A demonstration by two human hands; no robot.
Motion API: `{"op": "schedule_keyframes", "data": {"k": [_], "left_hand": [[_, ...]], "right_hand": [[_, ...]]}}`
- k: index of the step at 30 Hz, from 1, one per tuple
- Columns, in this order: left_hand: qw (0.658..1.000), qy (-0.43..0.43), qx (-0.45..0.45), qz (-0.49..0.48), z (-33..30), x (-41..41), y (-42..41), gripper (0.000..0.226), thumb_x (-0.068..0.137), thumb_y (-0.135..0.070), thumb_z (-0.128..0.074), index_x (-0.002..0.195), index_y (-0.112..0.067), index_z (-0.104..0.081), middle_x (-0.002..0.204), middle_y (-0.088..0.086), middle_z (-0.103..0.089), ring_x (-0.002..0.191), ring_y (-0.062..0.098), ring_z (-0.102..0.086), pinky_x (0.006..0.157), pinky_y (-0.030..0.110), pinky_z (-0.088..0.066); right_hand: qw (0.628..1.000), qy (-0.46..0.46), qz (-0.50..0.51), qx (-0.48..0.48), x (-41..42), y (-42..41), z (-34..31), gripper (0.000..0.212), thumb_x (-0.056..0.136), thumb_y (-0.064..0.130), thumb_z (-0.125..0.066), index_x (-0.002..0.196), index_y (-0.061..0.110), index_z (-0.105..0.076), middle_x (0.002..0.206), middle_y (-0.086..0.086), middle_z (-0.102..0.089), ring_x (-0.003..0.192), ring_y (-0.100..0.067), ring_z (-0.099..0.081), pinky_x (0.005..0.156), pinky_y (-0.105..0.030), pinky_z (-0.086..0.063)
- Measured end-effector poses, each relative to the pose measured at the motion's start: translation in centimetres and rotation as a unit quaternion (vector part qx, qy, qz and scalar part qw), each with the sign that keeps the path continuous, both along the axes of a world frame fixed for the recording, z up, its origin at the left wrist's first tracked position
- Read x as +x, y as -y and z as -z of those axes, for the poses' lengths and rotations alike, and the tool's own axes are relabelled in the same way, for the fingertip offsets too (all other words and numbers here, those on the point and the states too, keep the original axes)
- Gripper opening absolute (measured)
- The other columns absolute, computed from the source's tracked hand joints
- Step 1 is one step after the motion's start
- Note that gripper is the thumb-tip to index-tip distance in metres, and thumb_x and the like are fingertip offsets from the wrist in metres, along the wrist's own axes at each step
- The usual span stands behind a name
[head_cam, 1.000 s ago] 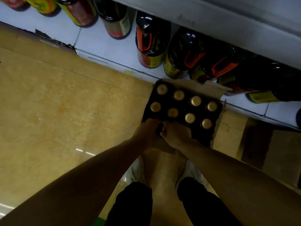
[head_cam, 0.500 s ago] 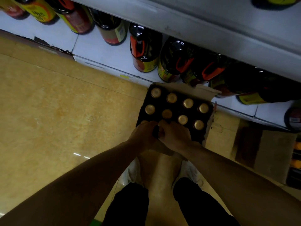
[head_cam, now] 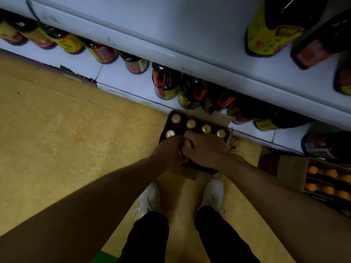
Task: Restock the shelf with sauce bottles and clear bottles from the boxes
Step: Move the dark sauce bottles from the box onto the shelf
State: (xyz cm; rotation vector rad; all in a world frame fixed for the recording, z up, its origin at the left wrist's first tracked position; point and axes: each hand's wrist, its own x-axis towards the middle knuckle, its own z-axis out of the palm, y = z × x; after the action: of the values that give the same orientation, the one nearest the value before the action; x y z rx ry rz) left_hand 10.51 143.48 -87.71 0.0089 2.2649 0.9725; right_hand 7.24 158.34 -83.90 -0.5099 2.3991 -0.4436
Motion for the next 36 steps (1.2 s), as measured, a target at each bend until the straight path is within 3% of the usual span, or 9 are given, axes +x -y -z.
{"op": "schedule_keyframes", "data": {"k": [2,8,11,13,16,19,24,32,36], "left_hand": [[1.0,-0.017,0.014,0.006,-1.7,-0.6,0.2,0.029,0.08,-0.022,-0.072,0.102,-0.017,-0.054,0.095,-0.004,-0.053,0.093,0.022,-0.057,0.073,0.026,-0.036],[0.995,-0.045,0.088,0.012,-9.1,-2.5,1.0,0.033,0.082,-0.02,-0.075,0.111,-0.009,-0.062,0.106,0.007,-0.065,0.086,0.008,-0.052,0.068,0.016,-0.035],[0.992,-0.051,0.117,0.0,-13.5,-3.4,1.4,0.02,0.084,-0.018,-0.074,0.095,-0.026,-0.059,0.086,-0.01,-0.063,0.074,-0.01,-0.057,0.062,0.009,-0.041],[0.989,-0.059,0.138,-0.011,-16.5,-3.8,1.4,0.027,0.083,-0.019,-0.073,0.083,-0.038,-0.054,0.077,-0.017,-0.059,0.07,-0.017,-0.056,0.06,0.008,-0.043],[0.984,-0.078,0.159,-0.024,-20.6,-4.1,1.4,0.025,0.078,-0.03,-0.072,0.082,-0.047,-0.054,0.077,-0.021,-0.064,0.075,-0.018,-0.057,0.064,0.01,-0.045],[0.979,-0.091,0.179,-0.032,-24.4,-4.5,1.4,0.025,0.079,-0.031,-0.074,0.096,-0.043,-0.061,0.093,-0.023,-0.068,0.086,-0.01,-0.061,0.07,0.017,-0.051],[0.97,-0.122,0.208,-0.028,-31.7,-5.5,1.3,0.026,0.067,-0.053,-0.066,0.087,-0.064,-0.056,0.087,-0.036,-0.064,0.084,-0.015,-0.06,0.061,0.006,-0.046],[0.959,-0.198,0.203,0.009,-42.1,-6.1,1.6,0.031,0.074,-0.052,-0.065,0.097,-0.031,-0.065,0.089,-0.01,-0.07,0.083,0.001,-0.066,0.067,0.03,-0.056],[0.951,-0.235,0.198,0.028,-47.6,-6.5,1.3,0.008,0.077,-0.046,-0.065,0.085,-0.047,-0.062,0.079,-0.019,-0.068,0.074,-0.003,-0.065,0.058,0.02,-0.051]], "right_hand": [[1.0,0.002,-0.005,-0.005,-0.8,0.1,-2.0,0.027,0.091,0.051,-0.05,0.103,0.027,-0.053,0.078,0.003,-0.057,0.066,-0.016,-0.052,0.061,-0.037,-0.044],[0.998,-0.038,-0.001,-0.046,-2.6,0.9,-10.5,0.022,0.085,0.044,-0.056,0.094,0.024,-0.055,0.075,0.003,-0.058,0.058,-0.007,-0.046,0.049,-0.027,-0.028],[0.997,-0.042,0.015,-0.055,-3.4,1.0,-15.4,0.024,0.083,0.046,-0.057,0.093,0.025,-0.054,0.073,0.003,-0.061,0.06,-0.009,-0.053,0.049,-0.028,-0.035],[0.997,-0.05,0.017,-0.05,-3.9,1.1,-18.4,0.024,0.082,0.048,-0.057,0.089,0.025,-0.053,0.072,0.003,-0.061,0.063,-0.013,-0.056,0.053,-0.03,-0.038],[0.997,-0.06,0.017,-0.043,-4.6,1.4,-22.7,0.025,0.079,0.048,-0.058,0.085,0.025,-0.051,0.075,0.004,-0.059,0.069,-0.015,-0.056,0.06,-0.035,-0.043],[0.997,-0.071,0.011,-0.031,-5.4,1.5,-27.2,0.026,0.077,0.05,-0.058,0.085,0.026,-0.051,0.078,0.004,-0.059,0.072,-0.016,-0.055,0.06,-0.034,-0.042],[0.994,-0.105,0.005,-0.034,-6.1,1.6,-34.5,0.026,0.076,0.052,-0.057,0.079,0.027,-0.049,0.075,0.005,-0.058,0.071,-0.016,-0.054,0.057,-0.033,-0.035],[0.986,-0.158,-0.007,-0.044,-6.1,1.4,-46.0,0.024,0.076,0.049,-0.053,0.071,0.028,-0.043,0.069,0.004,-0.052,0.064,-0.015,-0.048,0.052,-0.032,-0.026],[0.979,-0.196,0.0,-0.054,-6.2,1.1,-51.4,0.026,0.075,0.051,-0.052,0.071,0.026,-0.044,0.066,0.003,-0.05,0.063,-0.016,-0.049,0.052,-0.031,-0.028]]}}
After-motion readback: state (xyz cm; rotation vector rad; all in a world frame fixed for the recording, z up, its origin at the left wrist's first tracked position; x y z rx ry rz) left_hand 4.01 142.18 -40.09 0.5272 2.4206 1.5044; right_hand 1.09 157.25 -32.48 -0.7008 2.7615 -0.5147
